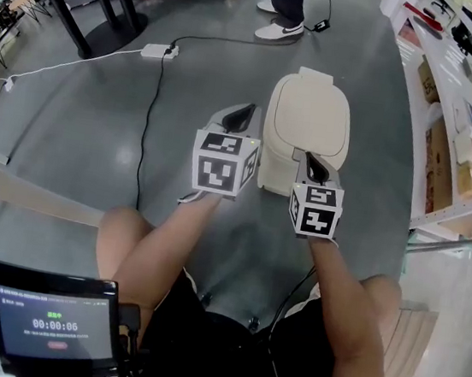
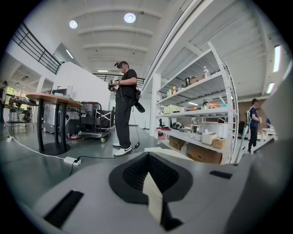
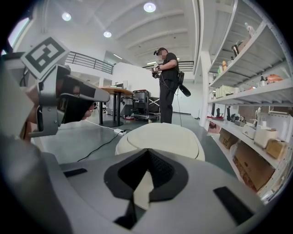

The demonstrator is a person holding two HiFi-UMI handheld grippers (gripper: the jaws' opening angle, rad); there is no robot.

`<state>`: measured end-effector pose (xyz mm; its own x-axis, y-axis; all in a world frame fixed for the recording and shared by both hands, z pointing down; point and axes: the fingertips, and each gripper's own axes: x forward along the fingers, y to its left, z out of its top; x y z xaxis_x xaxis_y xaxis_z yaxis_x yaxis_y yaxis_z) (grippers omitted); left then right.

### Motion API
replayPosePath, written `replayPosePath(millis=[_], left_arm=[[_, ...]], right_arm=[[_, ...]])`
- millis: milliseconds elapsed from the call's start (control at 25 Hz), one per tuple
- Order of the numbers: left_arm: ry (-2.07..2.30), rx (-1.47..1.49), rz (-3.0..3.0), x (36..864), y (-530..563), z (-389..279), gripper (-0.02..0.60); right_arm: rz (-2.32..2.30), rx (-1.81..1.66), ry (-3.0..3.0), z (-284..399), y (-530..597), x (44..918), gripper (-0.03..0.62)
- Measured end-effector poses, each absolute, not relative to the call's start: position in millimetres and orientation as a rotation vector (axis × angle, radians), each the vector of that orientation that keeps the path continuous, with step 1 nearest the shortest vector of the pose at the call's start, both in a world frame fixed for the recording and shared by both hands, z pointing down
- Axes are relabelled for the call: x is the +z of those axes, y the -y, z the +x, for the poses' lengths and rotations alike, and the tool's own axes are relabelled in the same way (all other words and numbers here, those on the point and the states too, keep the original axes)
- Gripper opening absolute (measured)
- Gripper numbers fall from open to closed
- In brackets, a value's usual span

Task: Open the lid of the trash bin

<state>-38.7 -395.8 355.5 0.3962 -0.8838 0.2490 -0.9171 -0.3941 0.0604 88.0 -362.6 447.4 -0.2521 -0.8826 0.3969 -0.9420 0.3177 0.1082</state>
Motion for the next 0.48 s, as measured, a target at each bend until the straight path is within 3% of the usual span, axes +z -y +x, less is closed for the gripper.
replayPosePath(millis=[480], left_arm=[[1.614, 0.266, 2.459, 355.2, 397.0, -39.4, -0.002]], right_arm=[[1.626, 0.209, 2.200, 88.9, 362.1, 447.0, 0.003]])
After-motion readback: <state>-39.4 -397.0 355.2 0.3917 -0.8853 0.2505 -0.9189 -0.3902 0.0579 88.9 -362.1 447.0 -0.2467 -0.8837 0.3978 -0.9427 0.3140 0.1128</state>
